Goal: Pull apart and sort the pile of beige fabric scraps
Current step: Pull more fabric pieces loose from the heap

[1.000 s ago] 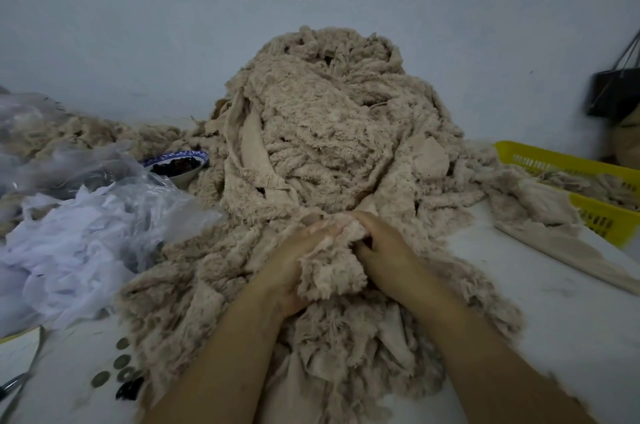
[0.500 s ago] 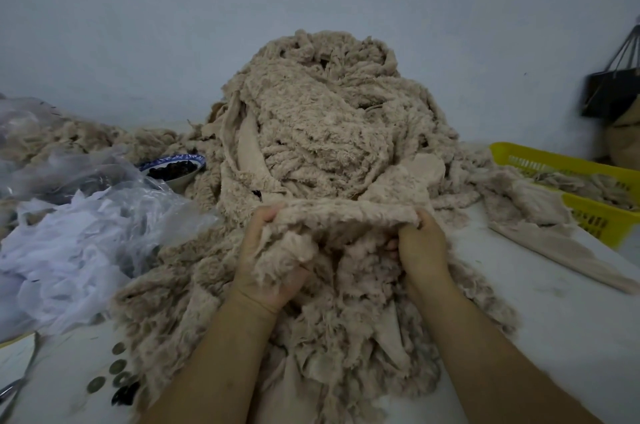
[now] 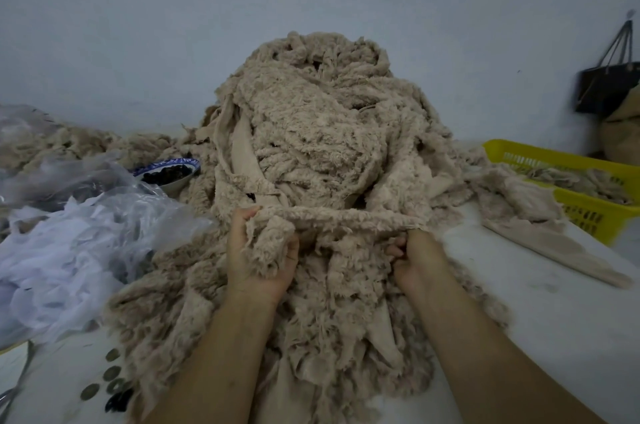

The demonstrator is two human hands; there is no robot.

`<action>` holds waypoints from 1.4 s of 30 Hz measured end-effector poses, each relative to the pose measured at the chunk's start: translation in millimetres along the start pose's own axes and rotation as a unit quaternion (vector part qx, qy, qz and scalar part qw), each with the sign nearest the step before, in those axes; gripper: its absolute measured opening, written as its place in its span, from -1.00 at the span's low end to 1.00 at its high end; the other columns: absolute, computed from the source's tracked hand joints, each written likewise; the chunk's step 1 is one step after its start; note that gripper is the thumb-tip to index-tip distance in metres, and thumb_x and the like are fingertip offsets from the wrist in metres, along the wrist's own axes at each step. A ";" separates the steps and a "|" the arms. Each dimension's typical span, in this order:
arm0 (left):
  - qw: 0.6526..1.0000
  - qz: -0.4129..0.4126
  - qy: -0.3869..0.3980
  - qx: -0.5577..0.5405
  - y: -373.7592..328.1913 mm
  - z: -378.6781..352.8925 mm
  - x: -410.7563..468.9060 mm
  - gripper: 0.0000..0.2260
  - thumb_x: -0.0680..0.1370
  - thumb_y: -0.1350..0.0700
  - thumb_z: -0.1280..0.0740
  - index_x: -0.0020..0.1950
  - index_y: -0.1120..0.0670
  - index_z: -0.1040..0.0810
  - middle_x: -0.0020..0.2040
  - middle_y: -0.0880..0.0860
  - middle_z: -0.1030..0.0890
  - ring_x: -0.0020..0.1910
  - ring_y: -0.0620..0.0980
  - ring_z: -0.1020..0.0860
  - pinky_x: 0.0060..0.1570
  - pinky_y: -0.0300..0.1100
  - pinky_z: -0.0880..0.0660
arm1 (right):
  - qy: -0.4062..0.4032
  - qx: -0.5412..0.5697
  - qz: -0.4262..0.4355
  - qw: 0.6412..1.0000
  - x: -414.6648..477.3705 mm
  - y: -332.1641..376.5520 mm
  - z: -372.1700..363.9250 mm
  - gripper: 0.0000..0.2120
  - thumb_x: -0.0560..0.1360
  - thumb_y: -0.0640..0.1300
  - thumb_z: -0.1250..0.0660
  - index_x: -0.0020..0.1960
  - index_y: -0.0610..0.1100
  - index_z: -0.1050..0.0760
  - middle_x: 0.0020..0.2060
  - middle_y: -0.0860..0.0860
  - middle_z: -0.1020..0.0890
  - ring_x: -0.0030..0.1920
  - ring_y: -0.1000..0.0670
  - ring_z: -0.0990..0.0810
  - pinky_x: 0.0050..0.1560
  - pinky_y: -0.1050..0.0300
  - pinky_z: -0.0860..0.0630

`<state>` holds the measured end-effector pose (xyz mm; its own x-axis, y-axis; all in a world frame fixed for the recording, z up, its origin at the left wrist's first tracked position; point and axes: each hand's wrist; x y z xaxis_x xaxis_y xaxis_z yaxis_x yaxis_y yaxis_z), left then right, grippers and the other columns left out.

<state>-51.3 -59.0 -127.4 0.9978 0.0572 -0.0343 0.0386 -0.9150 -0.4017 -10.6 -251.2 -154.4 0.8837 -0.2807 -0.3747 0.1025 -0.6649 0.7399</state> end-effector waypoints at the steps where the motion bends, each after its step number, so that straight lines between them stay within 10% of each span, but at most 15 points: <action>1: 1.000 0.005 0.014 0.013 -1.2 -0.6 -1.5 -0.77 0.43 0.10 -0.34 -0.43 0.07 -0.55 -0.44 -0.04 -0.50 -0.53 -0.12 -0.48 -0.51 -0.29 -0.48 | 0.012 -0.035 0.028 0.999 -0.3 1.7 0.9 -0.64 0.57 -0.40 0.02 0.12 -0.05 -0.40 -0.36 -0.03 -0.39 -0.62 0.13 -0.30 -0.62 0.26 -0.20; 6: 0.995 0.035 0.040 0.086 -2.3 -2.7 0.7 -0.72 0.42 0.03 -0.34 -0.05 0.15 -0.76 0.04 0.12 -0.71 0.03 0.04 -0.70 0.07 -0.04 -0.63 | 0.106 -0.349 0.186 0.913 -12.1 -0.2 -2.8 -0.77 0.59 -0.14 -0.27 0.17 0.13 -0.49 0.10 -0.01 -0.61 0.01 -0.04 -0.60 -0.01 -0.04 -0.61; 11: 0.968 0.093 -0.009 0.232 6.0 -9.0 -5.2 -0.74 0.39 -0.09 -0.45 -0.14 0.11 -0.68 -0.19 0.10 -0.70 -0.24 0.05 -0.69 -0.24 -0.03 -0.66 | 0.152 -0.416 0.232 0.866 -16.6 -9.0 -4.6 -0.61 0.61 -0.27 -0.23 0.37 0.05 -0.47 0.34 0.05 -0.49 0.02 0.18 -0.49 -0.34 0.57 -0.38; 18: 0.703 -0.055 0.119 0.698 28.3 -7.6 -9.3 -0.54 0.31 -0.53 -0.32 -0.25 -0.15 -0.55 -0.30 -0.23 -0.60 -0.34 -0.27 -0.55 -0.39 -0.50 -0.36 | 0.142 -0.369 0.258 0.882 -17.9 -7.8 -7.4 -0.65 0.61 -0.40 -0.16 0.14 -0.01 -0.55 0.11 0.01 -0.59 -0.01 0.18 -0.54 -0.18 0.50 -0.44; 21: 0.751 -0.035 0.156 0.640 30.1 -8.3 -11.1 -0.54 0.48 -0.23 -0.43 -0.43 -0.02 -0.32 -0.51 -0.12 -0.31 -0.53 -0.15 -0.29 -0.46 -0.37 -0.26 | 0.109 -0.412 0.238 0.873 -10.9 -7.2 -3.9 -0.68 0.64 -0.39 -0.11 0.21 -0.14 -0.55 0.19 -0.07 -0.59 0.03 0.12 -0.56 -0.05 0.51 -0.47; 29: 0.967 0.070 0.105 0.222 9.9 -10.9 -12.2 -0.91 0.28 0.14 -0.55 -0.33 0.13 -0.68 -0.31 0.11 -0.67 -0.30 0.02 -0.67 -0.24 -0.15 -0.62 | 0.086 -0.440 0.162 0.879 2.7 -8.0 -2.3 -0.61 0.65 -0.33 -0.07 0.40 -0.19 -0.47 0.27 -0.12 -0.58 0.21 -0.12 -0.54 0.29 0.01 -0.50; 34: 0.996 -0.002 0.058 0.067 -0.9 -3.1 2.7 -0.67 0.48 0.13 -0.32 -0.50 0.04 -0.56 -0.47 -0.04 -0.53 -0.47 -0.13 -0.55 -0.33 -0.26 -0.59 | 0.095 -0.339 0.097 0.931 9.1 -11.1 -1.1 -0.61 0.66 -0.23 -0.16 0.47 -0.13 -0.40 0.29 -0.11 -0.58 0.10 -0.10 -0.63 0.15 -0.04 -0.62; 37: 0.997 -0.011 0.060 0.047 -13.0 3.8 7.3 -0.79 0.46 0.02 -0.33 -0.28 0.08 -0.68 -0.24 0.03 -0.64 -0.28 -0.03 -0.65 -0.17 -0.14 -0.66 | 0.108 -0.291 0.112 0.944 1.2 -6.4 -2.4 -0.69 0.66 -0.24 -0.17 0.36 -0.11 -0.49 0.01 -0.09 -0.68 -0.15 0.00 -0.66 -0.19 0.17 -0.63; 42: 0.985 0.063 0.017 0.158 -6.4 9.6 8.2 -0.66 0.40 -0.06 -0.41 0.02 0.14 -0.74 0.00 0.11 -0.68 -0.11 0.06 -0.65 -0.13 -0.07 -0.66 | 0.187 -0.380 0.272 0.864 -26.1 -6.3 -7.2 -0.71 0.62 0.07 -0.14 0.27 0.39 -0.34 0.37 0.06 -0.44 0.13 -0.01 -0.60 0.16 -0.07 -0.59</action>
<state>-43.9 -48.9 -133.9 0.9951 -0.0667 -0.0731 -0.0984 -0.7439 -0.6610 -30.9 -234.7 -145.3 0.9665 -0.0713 0.2466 -0.2305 0.1816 0.9560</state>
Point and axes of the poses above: each hand's wrist, its own x-axis towards the middle knuckle, its own z-axis out of the back of the hand, y = z × x
